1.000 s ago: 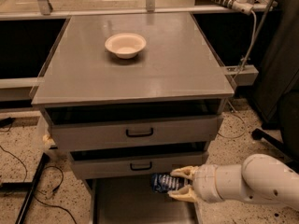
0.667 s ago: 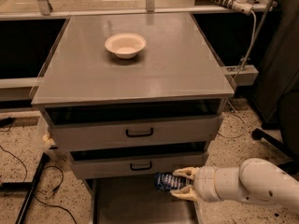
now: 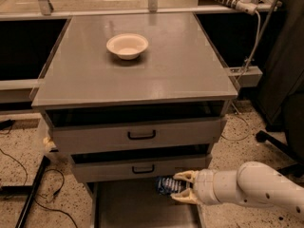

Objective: Place rxbar blueberry into bottom drawer

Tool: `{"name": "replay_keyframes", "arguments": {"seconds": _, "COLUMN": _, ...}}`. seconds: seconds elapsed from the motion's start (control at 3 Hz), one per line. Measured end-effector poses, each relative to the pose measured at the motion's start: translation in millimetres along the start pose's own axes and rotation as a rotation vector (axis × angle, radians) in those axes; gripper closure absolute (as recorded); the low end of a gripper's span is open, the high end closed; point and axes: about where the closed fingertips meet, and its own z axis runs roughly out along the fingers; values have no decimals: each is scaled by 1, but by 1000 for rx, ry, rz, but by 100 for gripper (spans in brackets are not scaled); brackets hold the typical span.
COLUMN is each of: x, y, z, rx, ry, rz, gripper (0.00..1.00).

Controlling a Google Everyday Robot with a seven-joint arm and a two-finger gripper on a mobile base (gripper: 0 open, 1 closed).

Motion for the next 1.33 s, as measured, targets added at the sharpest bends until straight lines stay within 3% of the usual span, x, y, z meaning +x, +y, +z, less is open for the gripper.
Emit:
{"name": "replay_keyframes", "arguments": {"seconds": 0.67, "x": 66, "y": 2, "z": 83, "rx": -59, "ry": 72, "rz": 35, "gripper": 100}}
{"name": "replay_keyframes", "arguments": {"seconds": 1.0, "x": 102, "y": -2, "z": 123, "rx": -76, "ry": 106, "rz": 21, "gripper": 100}}
{"name": "replay_keyframes", "arguments": {"seconds": 1.33, "x": 123, "y": -5, "z": 160, "rx": -71, "ry": 33, "rz": 10, "gripper": 100}}
